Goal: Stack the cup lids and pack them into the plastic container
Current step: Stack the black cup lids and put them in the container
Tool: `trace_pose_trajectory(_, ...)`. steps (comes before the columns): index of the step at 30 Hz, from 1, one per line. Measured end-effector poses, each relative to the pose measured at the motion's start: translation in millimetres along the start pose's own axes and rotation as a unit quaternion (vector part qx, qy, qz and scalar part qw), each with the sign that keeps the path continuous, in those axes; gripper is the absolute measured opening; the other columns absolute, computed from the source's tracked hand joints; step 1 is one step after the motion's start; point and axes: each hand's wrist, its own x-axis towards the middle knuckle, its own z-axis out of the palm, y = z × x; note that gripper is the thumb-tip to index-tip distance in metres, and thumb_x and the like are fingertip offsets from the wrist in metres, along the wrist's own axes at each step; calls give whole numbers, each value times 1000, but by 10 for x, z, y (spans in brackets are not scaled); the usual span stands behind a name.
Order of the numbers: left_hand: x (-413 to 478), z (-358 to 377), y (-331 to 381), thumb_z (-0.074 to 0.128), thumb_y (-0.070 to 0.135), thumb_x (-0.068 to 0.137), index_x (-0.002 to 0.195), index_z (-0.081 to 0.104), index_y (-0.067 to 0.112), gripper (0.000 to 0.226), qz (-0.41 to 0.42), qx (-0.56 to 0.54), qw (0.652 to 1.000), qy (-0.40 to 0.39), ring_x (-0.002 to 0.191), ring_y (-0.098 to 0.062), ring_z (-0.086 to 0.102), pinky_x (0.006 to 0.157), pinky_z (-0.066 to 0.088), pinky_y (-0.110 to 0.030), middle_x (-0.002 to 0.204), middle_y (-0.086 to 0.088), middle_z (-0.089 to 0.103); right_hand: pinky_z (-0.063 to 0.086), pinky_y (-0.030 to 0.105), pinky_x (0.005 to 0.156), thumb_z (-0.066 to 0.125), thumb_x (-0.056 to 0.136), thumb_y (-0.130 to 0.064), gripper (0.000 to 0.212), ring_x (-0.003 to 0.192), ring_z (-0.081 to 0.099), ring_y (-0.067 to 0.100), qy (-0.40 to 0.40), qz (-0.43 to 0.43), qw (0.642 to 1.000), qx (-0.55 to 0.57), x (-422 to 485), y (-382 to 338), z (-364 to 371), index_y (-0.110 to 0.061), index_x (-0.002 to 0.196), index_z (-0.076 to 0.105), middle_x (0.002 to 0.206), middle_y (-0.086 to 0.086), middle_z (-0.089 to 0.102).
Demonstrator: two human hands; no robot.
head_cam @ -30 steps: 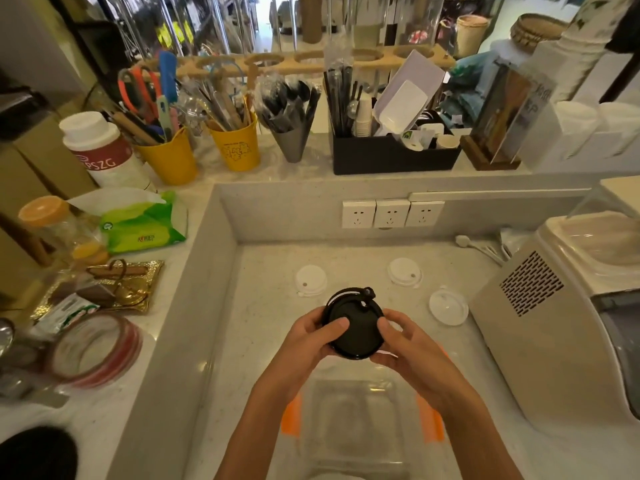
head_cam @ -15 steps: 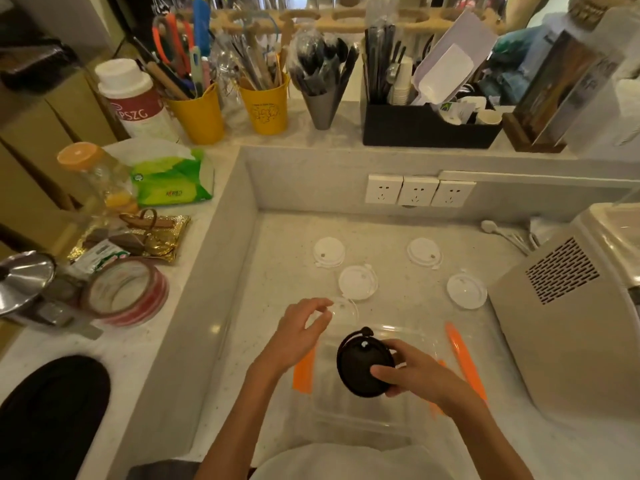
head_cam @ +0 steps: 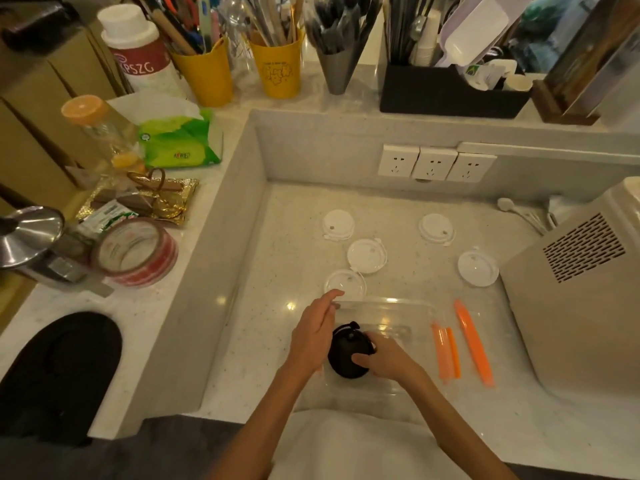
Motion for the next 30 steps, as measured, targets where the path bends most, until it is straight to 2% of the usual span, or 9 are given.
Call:
trace_pose_trajectory(4, 9, 18, -28, 36, 25, 109, 136, 55, 40, 36, 5, -13, 1000, 5, 120, -2, 55, 94, 36, -8, 125, 9, 65, 46, 41, 109, 74, 87, -33, 71, 127, 53, 31, 14, 11, 1000, -17, 2, 18, 41, -21, 149, 41, 145, 15, 42)
trace_pose_trajectory(7, 22, 27, -56, 36, 26, 109, 135, 55, 44, 36, 8, -21, 1000, 10, 119, 2, 55, 94, 38, -10, 123, 11, 66, 43, 38, 110, 74, 86, -34, 76, 131, 49, 31, 12, 7, 1000, -24, 15, -10, 52, -22, 151, 36, 147, 14, 35)
trace_pose_trajectory(11, 29, 34, -74, 36, 28, 109, 133, 54, 48, 36, 12, -26, 1000, 13, 119, 2, 56, 96, 39, -11, 122, 13, 66, 43, 40, 112, 75, 86, -29, 75, 131, 49, 31, 15, -7, 1000, -22, 39, -6, 24, -22, 151, 38, 148, 15, 36)
trace_pose_trajectory(17, 41, 43, -92, 37, 30, 108, 130, 52, 55, 36, 4, -22, 1000, 19, 119, 5, 55, 94, 38, -10, 123, 16, 66, 41, 36, 109, 77, 84, -27, 73, 129, 50, 31, 12, -12, 1000, -25, 83, 31, 28, -26, 148, 42, 145, 14, 38)
trace_pose_trajectory(21, 46, 46, -92, 37, 30, 108, 127, 50, 61, 38, 3, -24, 999, 22, 119, 7, 55, 94, 38, -10, 123, 16, 66, 47, 41, 109, 81, 81, -23, 77, 129, 52, 31, 16, -1, 1000, -22, 118, 35, 36, -20, 148, 42, 147, 13, 38)
trace_pose_trajectory(26, 44, 41, -101, 37, 31, 108, 131, 52, 55, 36, 6, -24, 1000, 19, 119, 7, 54, 95, 37, -9, 124, 16, 66, 48, 43, 108, 82, 80, -19, 80, 129, 52, 30, 16, -2, 1000, -12, 150, 48, 32, -17, 148, 42, 147, 13, 41)
trace_pose_trajectory(30, 46, 38, -108, 37, 29, 109, 133, 53, 49, 36, 11, -29, 999, 14, 121, 0, 56, 97, 38, -13, 124, 14, 66, 47, 45, 109, 82, 80, -20, 80, 130, 51, 31, 13, 1, 1000, -5, 171, 65, 36, -18, 149, 41, 148, 12, 41)
